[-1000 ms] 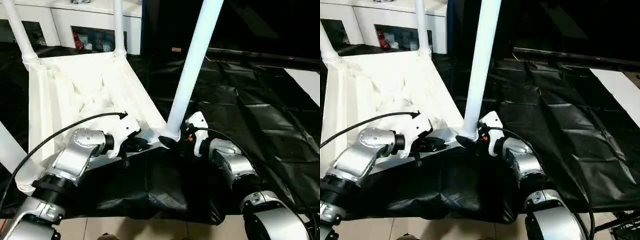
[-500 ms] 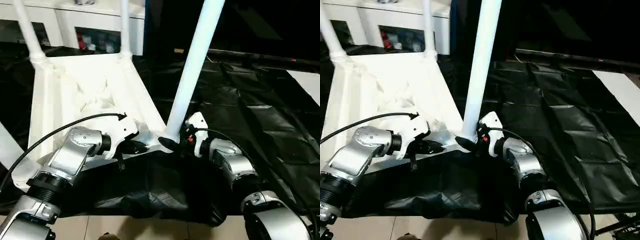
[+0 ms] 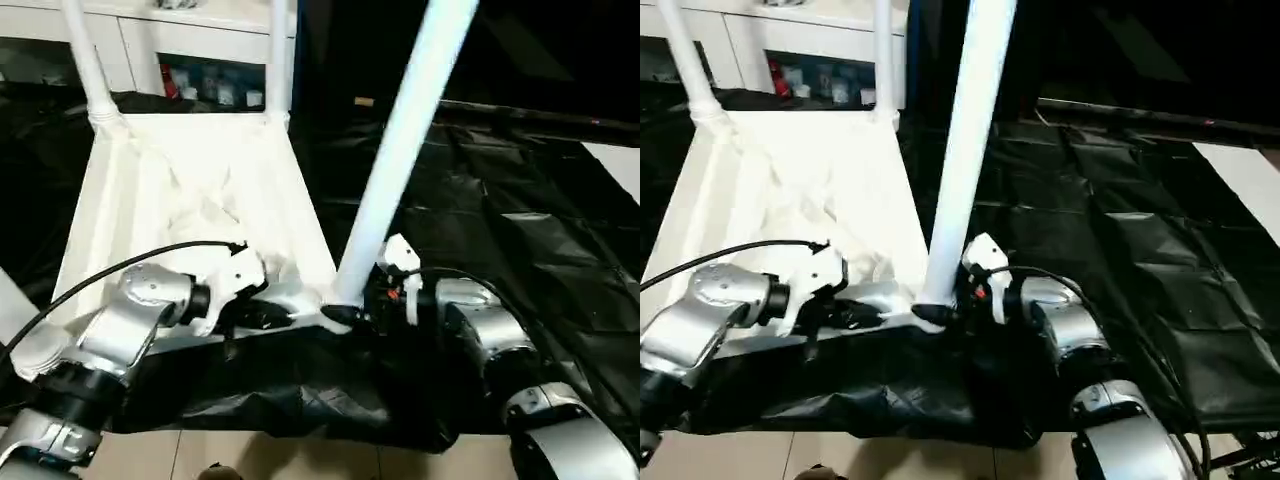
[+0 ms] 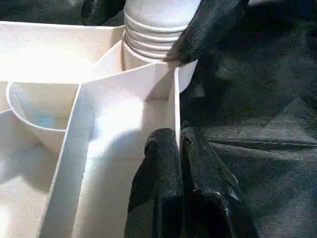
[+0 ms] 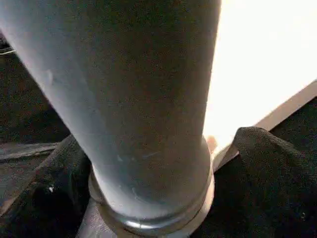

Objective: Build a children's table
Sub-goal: Rotate leg to tighten

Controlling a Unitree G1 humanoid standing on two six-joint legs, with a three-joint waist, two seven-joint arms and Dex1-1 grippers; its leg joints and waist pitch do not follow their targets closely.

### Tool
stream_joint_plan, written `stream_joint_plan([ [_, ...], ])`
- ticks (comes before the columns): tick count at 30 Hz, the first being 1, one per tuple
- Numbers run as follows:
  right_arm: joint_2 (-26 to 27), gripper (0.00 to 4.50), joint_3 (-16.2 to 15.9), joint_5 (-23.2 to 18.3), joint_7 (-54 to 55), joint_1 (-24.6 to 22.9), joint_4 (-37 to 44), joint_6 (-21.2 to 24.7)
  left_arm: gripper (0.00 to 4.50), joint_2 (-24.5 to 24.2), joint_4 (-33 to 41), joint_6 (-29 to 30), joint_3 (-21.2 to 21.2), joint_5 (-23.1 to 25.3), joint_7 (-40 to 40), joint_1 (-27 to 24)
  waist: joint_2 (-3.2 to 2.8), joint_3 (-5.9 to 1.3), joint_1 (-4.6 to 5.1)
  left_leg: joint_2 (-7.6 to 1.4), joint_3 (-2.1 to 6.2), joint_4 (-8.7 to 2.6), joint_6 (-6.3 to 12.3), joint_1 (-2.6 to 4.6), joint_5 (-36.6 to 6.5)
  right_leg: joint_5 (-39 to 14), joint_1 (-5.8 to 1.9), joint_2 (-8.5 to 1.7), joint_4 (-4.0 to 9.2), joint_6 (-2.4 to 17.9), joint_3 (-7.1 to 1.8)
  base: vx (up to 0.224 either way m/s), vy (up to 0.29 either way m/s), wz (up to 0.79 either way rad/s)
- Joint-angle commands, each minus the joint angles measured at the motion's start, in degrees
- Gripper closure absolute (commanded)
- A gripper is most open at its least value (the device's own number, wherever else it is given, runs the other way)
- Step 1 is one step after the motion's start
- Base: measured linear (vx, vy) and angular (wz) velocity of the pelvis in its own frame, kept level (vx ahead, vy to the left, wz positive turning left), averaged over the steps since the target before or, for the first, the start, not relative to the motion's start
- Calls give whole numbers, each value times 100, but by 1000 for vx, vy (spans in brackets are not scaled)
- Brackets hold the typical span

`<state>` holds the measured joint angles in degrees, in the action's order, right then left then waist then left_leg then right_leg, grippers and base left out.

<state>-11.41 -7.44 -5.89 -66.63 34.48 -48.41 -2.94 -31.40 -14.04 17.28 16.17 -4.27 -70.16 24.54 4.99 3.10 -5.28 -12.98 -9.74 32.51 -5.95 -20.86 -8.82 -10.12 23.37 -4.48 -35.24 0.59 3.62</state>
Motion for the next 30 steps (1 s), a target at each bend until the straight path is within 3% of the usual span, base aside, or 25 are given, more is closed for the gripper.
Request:
stream_joint_plan([
  [1, -108, 34, -51, -11, -131, 29, 23, 1, 450, 69, 126, 36, 213, -150, -252, -115, -120, -365, 1, -43, -46, -371, -59, 90, -1674, -1263, -267, -282, 381, 1199, -223, 0, 0, 0],
  [3, -128, 39, -73, -24, -176, 23, 43, 25, 450, 54, 145, 56, 202, -160, -275, -130, -128, -367, 9, -38, -40, -372, -56, 76, -1650, -1259, -275, -277, 372, 1185, -220, 0, 0, 0],
  [5, -137, 71, -79, -23, -203, 21, 61, 40, 450, 51, 139, 53, 195, -164, -277, -135, -130, -368, 14, -39, -40, -371, -57, 84, -1659, -1273, -268, -279, 378, 1181, -220, 0, 0, 0],
  [9, -108, 80, -76, -5, -232, 2, 75, 60, 450, 60, 157, 77, 173, -205, -283, -154, -129, -373, 11, -38, -43, -364, -41, 84, -1625, -1241, -268, -280, 372, 1194, -221, 0, 0, 0],
  [15, 53, 141, -49, -43, -20, -120, 59, 86, 450, 212, 31, 107, 103, -123, 45, -109, -132, -370, 12, -37, -41, -368, -46, 83, -1615, -1235, -264, -276, 372, 1191, -220, 0, 0, 0],
  [17, 234, 158, 60, -4, 548, -127, -101, 19, 450, 401, -146, 137, 36, -6, 453, -21, -131, -343, 19, -36, -41, -383, -79, 92, -1779, -1453, -249, -277, 403, 1153, -222, 0, 0, 0],
  [19, 341, 171, 131, 52, 967, -101, -230, -27, 450, 514, -216, 159, 1, 31, 662, 30, -124, -317, 35, -23, -15, -391, -183, 134, -2193, -2292, -222, -307, 478, 943, -218, 0, 0, 0],
  [22, 594, 176, 291, 154, 2009, -6, -548, -29, 450, 781, -348, 240, -41, 138, 1114, 172, -117, -291, 65, -5, 13, -399, -252, 155, -2399, -2917, -185, -320, 560, 725, -200, 0, 0, 0],
  [24, 857, 179, 476, 108, 2818, 102, -793, 56, 450, 1027, -494, 280, -43, 276, 1522, 328, -129, -303, 87, 1, 38, -402, -263, 144, -2442, -3164, -193, -324, 594, 588, -179, 0, 0, 0],
  [26, 1135, 179, 637, 38, 3515, 222, -964, 149, 450, 1238, -657, 292, -33, 420, 1907, 491, -141, -288, 134, 16, 50, -392, -283, 176, -2612, -3397, -138, -311, 641, 492, -153, 0, 0, 0],
  [30, 1455, 179, 578, 112, 3791, 323, -1030, 31, 450, 1454, -805, 226, -48, 525, 2223, 652, -134, -308, 165, 26, 68, -387, -244, 169, -2711, -3347, -126, -308, 664, 422, -129, 0, 0, 0],
])
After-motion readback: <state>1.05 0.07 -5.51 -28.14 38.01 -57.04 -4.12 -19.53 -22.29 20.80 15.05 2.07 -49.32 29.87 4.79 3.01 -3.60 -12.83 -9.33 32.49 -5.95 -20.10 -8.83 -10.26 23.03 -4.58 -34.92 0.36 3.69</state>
